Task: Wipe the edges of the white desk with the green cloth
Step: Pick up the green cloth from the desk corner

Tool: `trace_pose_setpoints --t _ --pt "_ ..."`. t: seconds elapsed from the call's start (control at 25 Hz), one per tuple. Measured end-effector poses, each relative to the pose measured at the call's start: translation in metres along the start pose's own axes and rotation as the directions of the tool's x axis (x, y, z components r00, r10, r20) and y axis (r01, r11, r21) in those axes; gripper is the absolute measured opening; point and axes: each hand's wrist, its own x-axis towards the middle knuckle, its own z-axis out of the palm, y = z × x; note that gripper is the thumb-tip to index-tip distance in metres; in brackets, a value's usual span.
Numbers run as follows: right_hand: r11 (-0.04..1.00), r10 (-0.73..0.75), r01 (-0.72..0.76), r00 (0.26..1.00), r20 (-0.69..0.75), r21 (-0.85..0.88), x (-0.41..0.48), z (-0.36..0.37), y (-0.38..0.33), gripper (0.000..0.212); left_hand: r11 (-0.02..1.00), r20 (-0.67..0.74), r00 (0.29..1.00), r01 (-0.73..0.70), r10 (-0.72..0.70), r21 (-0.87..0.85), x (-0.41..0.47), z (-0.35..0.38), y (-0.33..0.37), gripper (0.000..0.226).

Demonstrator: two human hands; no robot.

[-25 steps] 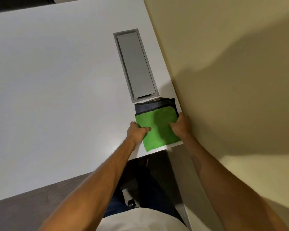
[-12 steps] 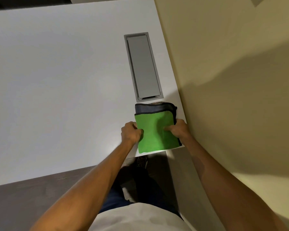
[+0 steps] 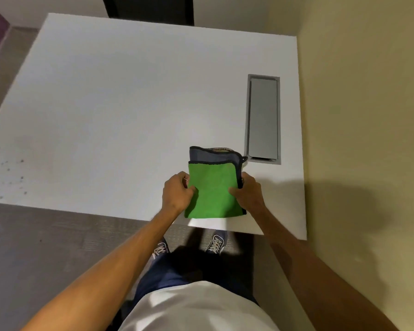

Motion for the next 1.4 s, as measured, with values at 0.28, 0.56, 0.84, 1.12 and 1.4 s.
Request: trace_pose_setpoints --t 0.28,0.56,0.84,1.12,1.4 --pt "0.983 -0.164 0.173 0.978 0.126 -0.063 -0.02 0.098 -0.093 0.033 0.999 -0.122 0.992 0.037 -0.036 0.002 -0.017 -0.113 -0.086 0.019" --pt "0.963 -0.23 0.254 0.949 0.216 -0.089 -0.046 0.202 -0.187 0.038 0.997 -0.235 0.969 0.077 -0.076 -0.004 -0.032 -0.216 -0.175 0.018" --pt "0.928 -0.325 0.365 0.889 0.324 -0.071 -0.065 0.281 -0.266 0.027 0.98 -0.341 0.92 0.167 -0.194 -0.106 -0.031 -0.29 -0.243 0.021" --pt "0.895 -0.351 0.432 0.835 0.424 -0.11 -0.051 0.336 -0.32 0.014 0.977 -0.466 0.862 0.213 -0.199 -0.023 -0.014 -0.331 -0.268 0.026" --pt "0.896 -0.363 0.439 0.812 0.458 -0.067 -0.033 0.382 -0.359 0.024 0.949 -0.473 0.858 0.291 -0.203 0.122 0.019 -0.36 -0.298 0.024"
